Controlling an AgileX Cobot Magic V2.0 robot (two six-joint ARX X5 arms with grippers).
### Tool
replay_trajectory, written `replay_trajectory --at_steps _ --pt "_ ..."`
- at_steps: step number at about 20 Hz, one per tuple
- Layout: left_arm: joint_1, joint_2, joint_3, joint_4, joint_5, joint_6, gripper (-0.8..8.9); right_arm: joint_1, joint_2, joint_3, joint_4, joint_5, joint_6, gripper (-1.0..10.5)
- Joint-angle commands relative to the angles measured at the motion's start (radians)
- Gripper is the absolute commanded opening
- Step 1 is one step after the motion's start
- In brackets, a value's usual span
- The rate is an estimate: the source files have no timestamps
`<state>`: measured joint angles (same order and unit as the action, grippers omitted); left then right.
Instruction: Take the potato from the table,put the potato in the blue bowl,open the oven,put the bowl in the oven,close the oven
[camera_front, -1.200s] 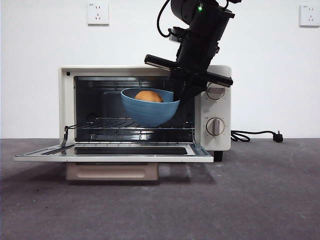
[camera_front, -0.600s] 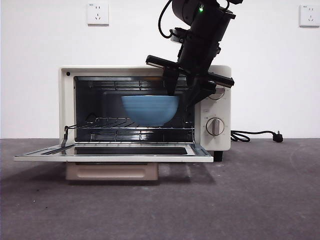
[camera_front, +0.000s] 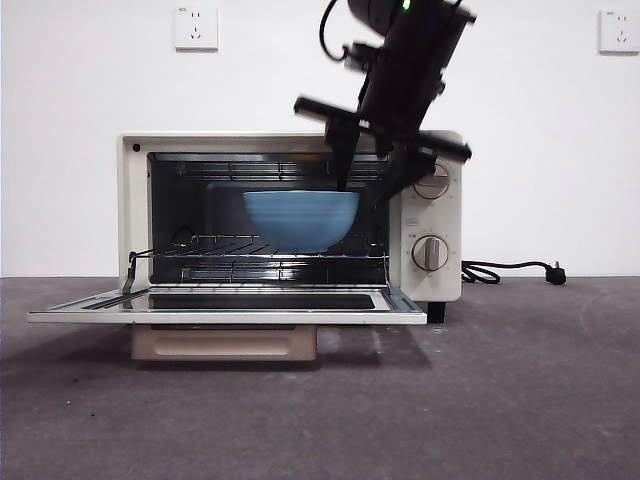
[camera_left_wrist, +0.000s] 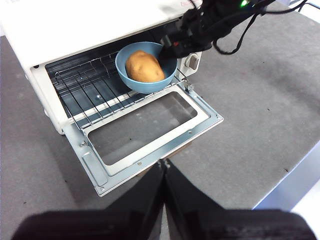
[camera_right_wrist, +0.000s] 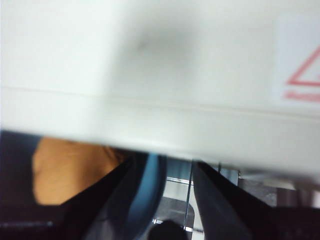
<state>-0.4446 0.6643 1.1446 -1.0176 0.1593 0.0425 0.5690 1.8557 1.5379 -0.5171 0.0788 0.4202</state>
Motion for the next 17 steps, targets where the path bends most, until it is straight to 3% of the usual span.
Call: replay_trajectory --at_steps 1,7,14,17 --pt "-0.002 -0.003 -0.004 0.005 0.002 0.012 -0.08 0.003 -0.044 0.001 -0.023 0.000 0.004 1.9" --pt "-0.002 -0.001 -0.004 0.007 0.002 0.018 -0.08 0.003 -0.131 0.001 -0.125 -0.024 -0.032 1.9" --pt "-0.001 0.023 -0.007 0.060 0.058 0.018 -0.08 0.008 -0.267 0.000 -0.343 -0.160 -0.183 1.9" --pt "0.005 0.042 -0.019 0.098 0.058 0.010 -0.08 0.018 -0.338 0.000 -0.433 -0.159 -0.249 1.9"
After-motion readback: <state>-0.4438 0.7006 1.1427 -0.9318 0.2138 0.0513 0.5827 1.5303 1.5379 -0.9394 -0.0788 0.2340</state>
